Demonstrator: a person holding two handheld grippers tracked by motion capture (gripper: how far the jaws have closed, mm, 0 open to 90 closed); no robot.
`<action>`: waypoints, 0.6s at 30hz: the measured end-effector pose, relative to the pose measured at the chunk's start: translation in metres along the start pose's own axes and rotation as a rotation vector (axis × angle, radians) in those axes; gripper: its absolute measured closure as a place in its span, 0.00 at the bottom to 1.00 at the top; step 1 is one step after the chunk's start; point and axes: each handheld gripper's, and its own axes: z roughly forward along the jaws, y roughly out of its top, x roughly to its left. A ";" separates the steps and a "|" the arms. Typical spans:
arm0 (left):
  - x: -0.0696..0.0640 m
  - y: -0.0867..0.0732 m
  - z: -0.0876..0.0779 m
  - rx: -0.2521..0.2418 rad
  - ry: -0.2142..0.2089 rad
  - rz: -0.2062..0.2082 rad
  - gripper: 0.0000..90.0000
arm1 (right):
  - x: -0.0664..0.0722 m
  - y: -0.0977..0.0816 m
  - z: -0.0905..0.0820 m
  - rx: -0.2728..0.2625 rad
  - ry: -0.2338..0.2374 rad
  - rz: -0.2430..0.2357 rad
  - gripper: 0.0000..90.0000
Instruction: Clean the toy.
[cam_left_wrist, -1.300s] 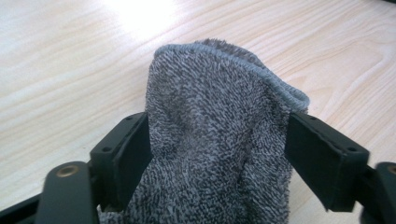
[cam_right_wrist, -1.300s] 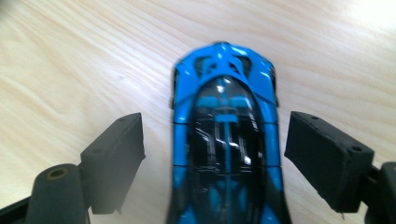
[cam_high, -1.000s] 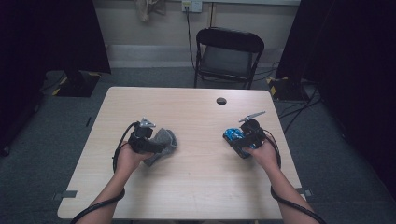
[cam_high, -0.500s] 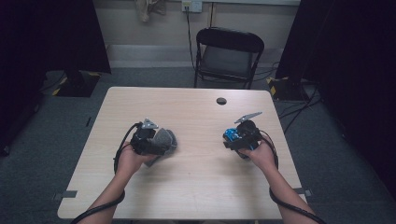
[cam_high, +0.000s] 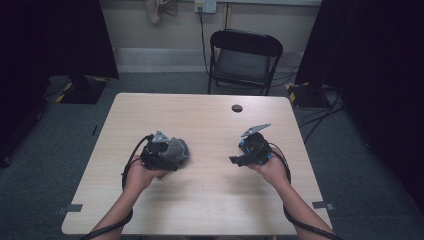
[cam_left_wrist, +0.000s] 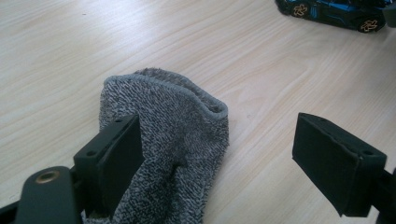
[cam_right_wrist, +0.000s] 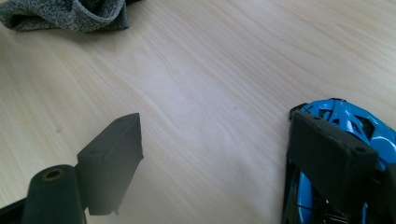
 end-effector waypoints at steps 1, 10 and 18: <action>0.000 0.000 0.000 0.000 0.000 0.000 0.17 | 0.000 0.000 0.000 0.000 0.000 0.000 0.19; -0.011 -0.006 0.001 -0.006 -0.011 0.026 0.17 | 0.010 -0.003 0.005 -0.005 0.024 -0.017 0.18; -0.019 -0.008 0.001 -0.004 -0.030 0.050 0.17 | 0.016 -0.004 0.004 -0.022 0.048 -0.025 0.18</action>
